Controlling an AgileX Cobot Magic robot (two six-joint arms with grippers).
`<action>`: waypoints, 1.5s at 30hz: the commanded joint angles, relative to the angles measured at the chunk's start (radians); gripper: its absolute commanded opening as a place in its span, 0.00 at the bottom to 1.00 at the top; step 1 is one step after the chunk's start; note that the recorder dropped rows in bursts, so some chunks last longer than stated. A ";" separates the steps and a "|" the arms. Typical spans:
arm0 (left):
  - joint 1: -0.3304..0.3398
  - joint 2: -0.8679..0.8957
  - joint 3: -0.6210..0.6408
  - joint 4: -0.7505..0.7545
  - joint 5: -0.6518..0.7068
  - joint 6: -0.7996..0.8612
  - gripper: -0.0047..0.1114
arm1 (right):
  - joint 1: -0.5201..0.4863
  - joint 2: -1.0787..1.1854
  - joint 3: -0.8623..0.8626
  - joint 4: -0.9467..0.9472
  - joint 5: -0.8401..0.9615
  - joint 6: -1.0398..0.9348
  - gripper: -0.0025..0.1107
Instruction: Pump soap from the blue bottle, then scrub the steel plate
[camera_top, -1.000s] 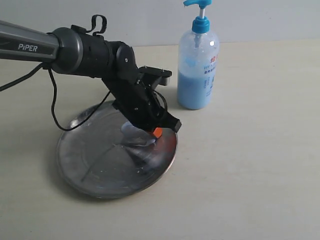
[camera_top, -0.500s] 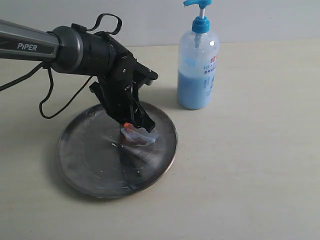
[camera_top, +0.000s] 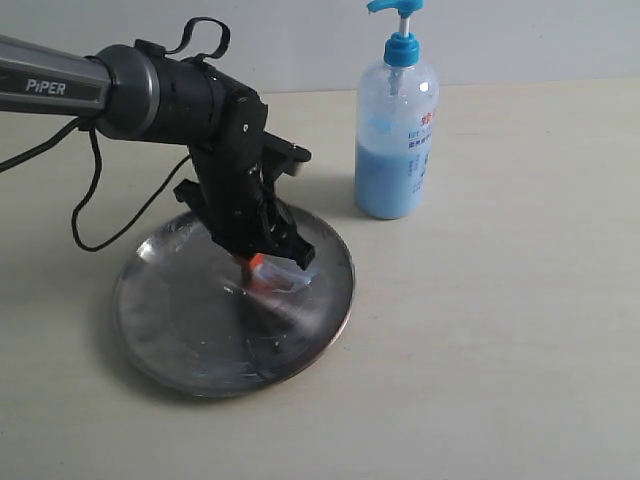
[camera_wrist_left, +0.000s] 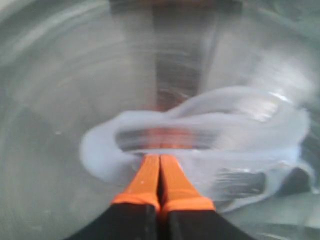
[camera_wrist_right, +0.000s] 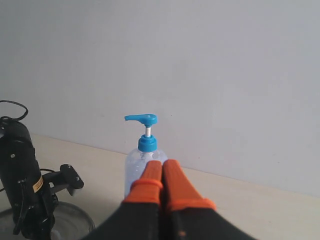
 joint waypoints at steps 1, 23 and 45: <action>-0.003 0.034 0.018 -0.243 -0.012 0.093 0.04 | -0.003 -0.008 0.003 -0.001 -0.007 -0.007 0.02; 0.087 -0.126 0.018 -0.314 -0.139 0.109 0.04 | -0.003 -0.008 0.003 0.003 0.002 -0.024 0.02; 0.214 -0.637 0.132 -0.211 0.039 0.122 0.04 | -0.003 -0.008 0.061 0.001 -0.004 -0.061 0.02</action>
